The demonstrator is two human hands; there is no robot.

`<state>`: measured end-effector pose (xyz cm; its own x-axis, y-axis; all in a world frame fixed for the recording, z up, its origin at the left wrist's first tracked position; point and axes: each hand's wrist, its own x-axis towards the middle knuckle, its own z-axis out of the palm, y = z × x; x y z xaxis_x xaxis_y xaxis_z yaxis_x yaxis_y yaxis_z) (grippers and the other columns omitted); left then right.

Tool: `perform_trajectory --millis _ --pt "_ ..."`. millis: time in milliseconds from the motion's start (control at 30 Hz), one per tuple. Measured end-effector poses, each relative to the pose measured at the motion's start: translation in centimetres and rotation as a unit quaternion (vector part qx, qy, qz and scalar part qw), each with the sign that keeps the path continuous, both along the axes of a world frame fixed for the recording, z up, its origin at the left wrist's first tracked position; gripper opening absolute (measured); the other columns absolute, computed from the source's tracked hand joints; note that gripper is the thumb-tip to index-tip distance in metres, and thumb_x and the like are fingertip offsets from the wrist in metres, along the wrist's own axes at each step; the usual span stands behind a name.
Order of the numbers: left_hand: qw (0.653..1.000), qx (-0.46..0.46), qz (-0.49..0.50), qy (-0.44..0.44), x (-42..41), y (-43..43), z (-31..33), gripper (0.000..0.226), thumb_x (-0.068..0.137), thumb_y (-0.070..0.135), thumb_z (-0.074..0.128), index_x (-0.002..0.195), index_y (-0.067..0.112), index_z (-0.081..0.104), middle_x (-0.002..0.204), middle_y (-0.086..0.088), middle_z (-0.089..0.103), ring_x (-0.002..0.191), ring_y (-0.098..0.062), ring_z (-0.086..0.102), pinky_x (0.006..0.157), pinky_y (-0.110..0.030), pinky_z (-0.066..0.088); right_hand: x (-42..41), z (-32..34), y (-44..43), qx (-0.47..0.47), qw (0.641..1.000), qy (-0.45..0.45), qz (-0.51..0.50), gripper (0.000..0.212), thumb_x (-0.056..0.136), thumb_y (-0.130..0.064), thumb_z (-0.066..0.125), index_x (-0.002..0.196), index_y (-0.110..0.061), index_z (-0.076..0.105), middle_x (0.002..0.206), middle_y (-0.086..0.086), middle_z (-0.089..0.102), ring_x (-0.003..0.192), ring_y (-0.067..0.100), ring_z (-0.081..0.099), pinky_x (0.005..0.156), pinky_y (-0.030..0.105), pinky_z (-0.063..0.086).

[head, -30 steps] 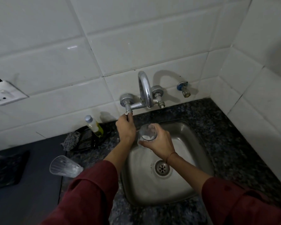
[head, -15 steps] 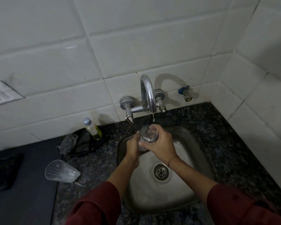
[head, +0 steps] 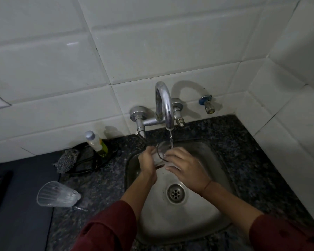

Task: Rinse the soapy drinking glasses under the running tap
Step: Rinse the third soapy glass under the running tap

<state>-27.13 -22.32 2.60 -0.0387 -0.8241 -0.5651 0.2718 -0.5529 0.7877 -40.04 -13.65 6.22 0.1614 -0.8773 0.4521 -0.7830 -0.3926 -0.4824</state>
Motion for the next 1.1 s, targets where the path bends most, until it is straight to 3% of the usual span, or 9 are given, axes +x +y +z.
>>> perform_trajectory --millis 200,400,600,667,767,867,933,1033,1100 --pt "0.999 -0.028 -0.008 0.018 0.3 -0.6 -0.2 0.030 0.082 0.030 0.061 0.087 0.001 0.069 0.080 -0.018 0.065 0.072 -0.029 0.060 0.063 -0.035 0.048 0.6 -0.2 -0.5 0.009 0.997 0.058 0.040 0.023 0.084 -0.002 0.071 0.107 -0.004 0.069 0.106 0.008 0.069 0.102 0.022 0.060 0.087 0.029 0.052" --pt "0.997 -0.023 -0.066 -0.031 -0.2 -0.2 -1.0 0.036 0.082 0.028 0.060 0.096 -0.001 0.076 0.097 -0.022 0.076 0.084 -0.033 0.071 0.073 -0.041 0.056 2.1 0.1 -1.8 0.211 0.956 0.201 -0.034 0.036 0.091 -0.003 0.056 0.125 -0.012 0.060 0.126 0.016 0.061 0.106 0.034 0.064 0.085 0.043 0.056" --pt "0.993 -0.059 -0.096 -0.026 0.4 0.6 -0.1 0.030 0.101 0.032 0.053 0.081 0.011 0.063 0.067 -0.009 0.057 0.050 -0.017 0.052 0.043 -0.025 0.036 1.0 0.3 -2.8 0.359 0.927 -0.104 -0.039 0.027 0.084 -0.014 0.068 0.108 -0.025 0.074 0.107 -0.001 0.076 0.104 0.016 0.070 0.096 0.039 0.054" --pt "0.989 -0.006 -0.140 -0.039 1.0 -0.1 -0.2 0.032 0.100 0.038 0.049 0.083 0.014 0.064 0.060 -0.003 0.051 0.043 -0.013 0.039 0.037 -0.019 0.023 0.6 0.8 -2.7 0.312 0.950 -0.002 0.027 0.034 0.089 -0.012 0.067 0.121 -0.024 0.069 0.121 0.000 0.071 0.113 0.017 0.066 0.099 0.037 0.052" --pt "0.969 0.028 -0.244 0.005 1.6 -0.7 0.4 0.042 0.099 0.043 0.045 0.105 0.009 0.071 0.070 -0.006 0.061 0.048 -0.015 0.047 0.036 -0.020 0.031 0.6 0.3 -2.7 0.260 0.950 0.170 -0.011 0.036 0.094 -0.017 0.065 0.130 -0.015 0.061 0.127 0.009 0.066 0.117 0.028 0.062 0.097 0.039 0.051" --pt "0.982 -0.033 -0.176 0.057 1.2 -0.1 0.4 0.034 0.093 0.040 0.056 0.097 0.009 0.071 0.087 -0.014 0.069 0.070 -0.023 0.063 0.054 -0.028 0.050 1.2 -0.2 -2.6 0.304 0.950 -0.073 -0.030 0.039 0.089 -0.004 0.066 0.124 -0.021 0.069 0.120 0.003 0.072 0.113 0.023 0.067 0.100 0.043 0.052" --pt "0.987 -0.043 -0.155 0.007 1.1 -0.2 0.2 0.037 0.088 0.042 0.058 0.099 0.008 0.066 0.085 -0.017 0.064 0.061 -0.023 0.059 0.045 -0.026 0.043 1.1 -0.3 -2.5 0.315 0.939 -0.139 -0.007 0.042 0.089 0.000 0.065 0.125 -0.021 0.068 0.119 0.002 0.073 0.112 0.021 0.068 0.100 0.041 0.053" --pt "0.963 0.036 -0.264 -0.047 2.0 -0.8 0.4 0.039 0.097 0.040 0.046 0.099 0.007 0.067 0.070 -0.011 0.064 0.045 -0.019 0.052 0.033 -0.019 0.026 1.2 -0.5 -2.1 0.257 0.953 0.162 0.009 0.031 0.092 -0.016 0.064 0.123 -0.020 0.063 0.117 0.004 0.069 0.107 0.022 0.066 0.088 0.035 0.053" --pt "0.957 0.041 -0.286 -0.019 2.3 -0.7 0.9 0.037 0.098 0.037 0.048 0.100 0.007 0.069 0.074 -0.010 0.068 0.050 -0.019 0.058 0.036 -0.020 0.033 1.2 -0.9 -2.1 0.259 0.949 0.180 -0.013 0.028 0.093 -0.017 0.063 0.121 -0.017 0.064 0.119 0.007 0.068 0.109 0.024 0.065 0.087 0.035 0.051"
